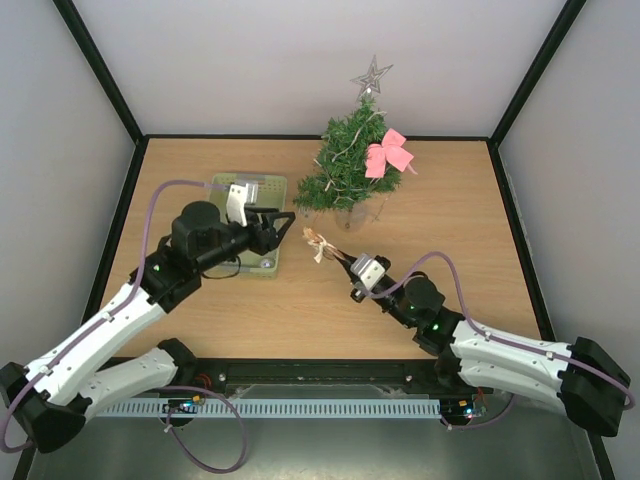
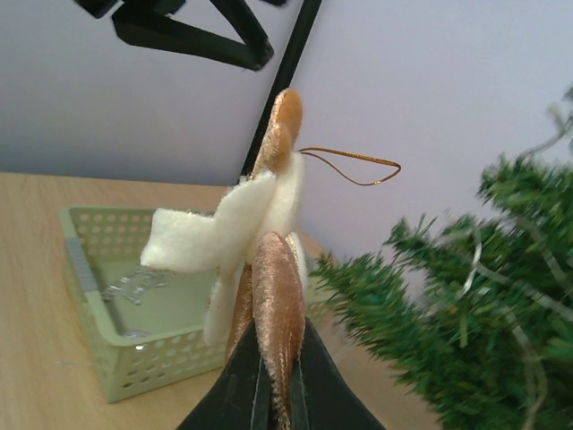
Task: Decorate the small christmas tree
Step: Hang the decoration item on the Christmas tree.
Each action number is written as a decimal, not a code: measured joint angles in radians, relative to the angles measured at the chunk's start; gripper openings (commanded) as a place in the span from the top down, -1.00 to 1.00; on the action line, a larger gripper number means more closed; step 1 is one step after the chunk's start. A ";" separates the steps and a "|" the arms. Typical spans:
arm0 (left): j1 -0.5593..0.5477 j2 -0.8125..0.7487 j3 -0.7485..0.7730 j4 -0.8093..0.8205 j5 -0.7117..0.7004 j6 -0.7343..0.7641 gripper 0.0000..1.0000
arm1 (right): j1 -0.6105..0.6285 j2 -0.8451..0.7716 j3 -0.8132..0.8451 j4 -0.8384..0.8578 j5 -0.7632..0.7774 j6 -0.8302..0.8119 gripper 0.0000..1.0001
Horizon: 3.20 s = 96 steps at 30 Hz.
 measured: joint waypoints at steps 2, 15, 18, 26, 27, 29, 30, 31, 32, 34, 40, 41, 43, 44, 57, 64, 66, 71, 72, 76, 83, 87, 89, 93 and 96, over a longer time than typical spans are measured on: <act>0.033 0.029 0.051 -0.055 0.031 0.005 0.06 | 0.012 -0.022 -0.001 0.001 0.014 -0.071 0.97; 0.102 0.158 0.217 -0.286 0.310 0.135 0.11 | 0.071 -0.006 -0.001 0.003 0.110 -0.353 0.97; 0.102 0.175 0.219 -0.291 0.355 0.158 0.17 | 0.074 0.016 0.009 0.000 0.114 -0.372 0.97; 0.102 0.228 0.235 -0.309 0.377 0.233 0.20 | 0.075 0.040 0.030 -0.001 0.132 -0.386 0.97; 0.102 0.236 0.239 -0.311 0.377 0.240 0.20 | 0.075 0.044 0.031 -0.001 0.135 -0.386 0.97; 0.102 0.254 0.248 -0.311 0.377 0.254 0.21 | 0.075 0.052 0.032 -0.001 0.136 -0.386 0.97; 0.102 0.261 0.250 -0.310 0.377 0.261 0.26 | 0.075 0.057 0.033 -0.003 0.137 -0.386 0.97; 0.102 0.270 0.253 -0.310 0.377 0.267 0.33 | 0.075 0.063 0.034 -0.006 0.137 -0.385 0.97; 0.102 0.277 0.255 -0.311 0.377 0.275 0.42 | 0.075 0.069 0.038 -0.010 0.137 -0.385 0.97; 0.102 0.291 0.261 -0.311 0.376 0.287 0.52 | 0.075 0.083 0.046 -0.013 0.137 -0.378 0.97; 0.102 0.340 0.265 -0.318 0.364 0.331 0.87 | 0.075 0.131 0.049 -0.010 0.159 -0.353 0.97; 0.102 0.350 0.265 -0.322 0.360 0.336 0.93 | 0.075 0.136 0.049 -0.010 0.164 -0.350 0.97; 0.104 0.362 0.265 -0.329 0.357 0.342 0.95 | 0.075 0.141 0.049 -0.009 0.176 -0.344 0.97; 0.104 0.363 0.265 -0.332 0.355 0.342 0.95 | 0.075 0.142 0.049 -0.008 0.183 -0.340 0.97; 0.150 0.291 0.187 -0.146 0.310 0.196 0.95 | 0.075 0.281 -0.067 0.275 0.249 -0.132 0.97; 0.161 0.292 0.145 -0.073 0.280 0.124 0.58 | 0.069 0.396 -0.085 0.433 0.259 -0.045 0.97; 0.164 0.288 0.144 -0.070 0.258 0.122 0.45 | 0.056 0.411 -0.094 0.446 0.256 -0.045 0.97; 0.180 0.257 0.116 -0.066 0.220 0.130 0.10 | 0.003 0.412 -0.089 0.442 0.217 -0.064 0.97; 0.181 0.251 0.110 -0.065 0.215 0.136 0.04 | -0.006 0.411 -0.083 0.434 0.201 -0.072 0.97; 0.187 0.230 0.079 -0.061 0.203 0.167 -0.07 | -0.019 0.410 -0.040 0.386 0.140 -0.102 0.97; 0.191 0.228 0.058 -0.061 0.201 0.209 -0.16 | -0.021 0.452 0.042 0.342 0.062 -0.135 0.97; 0.191 0.236 0.058 -0.066 0.216 0.227 -0.17 | -0.047 0.488 0.064 0.337 0.053 -0.127 0.97; 0.191 0.240 0.058 -0.068 0.224 0.235 -0.18 | -0.060 0.497 0.064 0.336 0.052 -0.113 0.97; 0.191 0.245 0.058 -0.069 0.230 0.240 -0.18 | -0.085 0.511 0.064 0.341 0.042 -0.069 0.97; 0.191 0.250 0.057 -0.068 0.233 0.240 -0.18 | -0.099 0.522 0.060 0.354 0.040 -0.037 0.97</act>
